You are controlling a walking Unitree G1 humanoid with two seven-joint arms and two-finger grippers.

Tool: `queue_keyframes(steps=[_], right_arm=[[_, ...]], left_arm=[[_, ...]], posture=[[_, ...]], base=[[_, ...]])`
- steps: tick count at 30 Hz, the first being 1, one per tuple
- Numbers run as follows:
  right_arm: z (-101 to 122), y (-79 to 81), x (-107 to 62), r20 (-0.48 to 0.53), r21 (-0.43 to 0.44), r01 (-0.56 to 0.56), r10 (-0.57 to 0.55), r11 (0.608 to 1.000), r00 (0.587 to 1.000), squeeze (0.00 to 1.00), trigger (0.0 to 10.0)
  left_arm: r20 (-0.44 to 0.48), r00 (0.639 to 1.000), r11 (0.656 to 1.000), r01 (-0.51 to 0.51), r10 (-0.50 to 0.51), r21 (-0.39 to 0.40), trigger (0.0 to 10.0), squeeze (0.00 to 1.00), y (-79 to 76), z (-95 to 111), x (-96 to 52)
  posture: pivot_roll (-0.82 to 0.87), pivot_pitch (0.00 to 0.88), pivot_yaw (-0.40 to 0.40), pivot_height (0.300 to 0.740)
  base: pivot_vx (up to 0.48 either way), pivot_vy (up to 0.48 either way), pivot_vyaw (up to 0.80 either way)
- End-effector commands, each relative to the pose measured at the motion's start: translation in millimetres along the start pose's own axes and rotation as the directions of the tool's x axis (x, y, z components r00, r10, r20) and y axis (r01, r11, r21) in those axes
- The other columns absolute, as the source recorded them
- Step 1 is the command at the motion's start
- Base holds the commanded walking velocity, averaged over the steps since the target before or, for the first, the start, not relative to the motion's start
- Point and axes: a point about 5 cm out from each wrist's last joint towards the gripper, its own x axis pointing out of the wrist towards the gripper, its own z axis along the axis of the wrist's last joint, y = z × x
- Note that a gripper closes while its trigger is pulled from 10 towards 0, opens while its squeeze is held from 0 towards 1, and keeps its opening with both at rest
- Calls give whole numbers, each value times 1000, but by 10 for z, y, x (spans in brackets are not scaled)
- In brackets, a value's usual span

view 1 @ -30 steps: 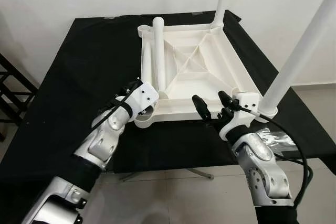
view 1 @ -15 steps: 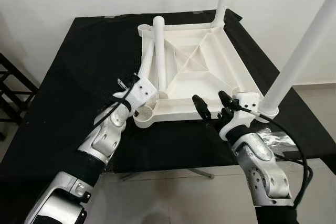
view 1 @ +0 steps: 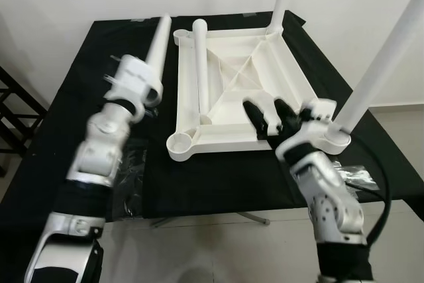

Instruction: Building children table

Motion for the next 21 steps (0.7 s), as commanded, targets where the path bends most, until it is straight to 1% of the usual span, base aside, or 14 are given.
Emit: queue_keyframes(steps=[1,3,5,7,8,9,10,12,13,14,15,16,17,21], right_arm=[[95,69,42,42,81,-71,67,994,997,0,10000],[112,88,56,49,89,-88,84,992,995,0,10000],[134,138,86,70,142,-128,119,982,990,0,10000],[166,254,125,106,227,-210,190,951,976,0,10000],[166,254,125,106,227,-210,190,951,976,0,10000],[193,331,138,133,270,-265,236,926,963,0,10000],[193,331,138,133,270,-265,236,926,963,0,10000],[248,487,141,195,357,-375,325,856,926,0,10000],[271,573,112,218,383,-441,385,812,897,0,10000],[271,573,112,218,383,-441,385,812,897,0,10000],[282,639,78,230,395,-489,432,778,872,0,10000],[282,639,78,230,395,-489,432,778,872,0,10000],[294,700,27,243,399,-540,482,741,842,0,10000],[368,777,-85,297,436,-644,574,629,763,0,10000]], left_arm=[[113,993,993,-33,46,-115,0,0,189,202,-18],[139,989,988,-32,54,-153,0,0,224,240,-25],[204,977,947,8,61,-322,0,0,287,342,-52],[316,949,821,171,11,-544,0,0,279,458,-130],[316,949,821,171,11,-544,0,0,279,458,-130],[383,922,728,294,-47,-619,0,0,228,503,-196],[383,922,728,294,-47,-619,0,0,228,503,-196],[523,822,573,546,-225,-612,235,0,73,549,-400],[580,759,459,645,-296,-611,5922,0,-4,541,-523],[580,759,459,645,-296,-611,5922,0,-4,541,-523],[620,704,368,710,-346,-601,8471,0,-59,523,-631],[620,704,368,710,-346,-601,8471,0,-59,523,-631],[656,652,306,758,-381,-576,10000,0,-107,484,-751],[734,544,101,825,-407,-556,10000,0,-199,372,-1027]], posture=[[-11,54,-15,740],[-11,54,-15,740],[-7,55,-20,740],[-6,55,-23,740],[-6,55,-23,740],[-2,54,-27,740],[-2,54,-27,740],[1,53,-30,740],[0,52,-34,740],[0,52,-34,740],[0,53,-35,740],[0,53,-35,740],[-4,53,-37,740],[-7,50,-39,740]], base=[[0,0,0],[0,0,0],[0,0,0],[0,0,0],[0,0,0],[0,0,0],[0,0,0],[0,0,0],[0,0,0],[0,0,0],[0,0,0],[0,0,0],[0,0,0],[0,0,0]])
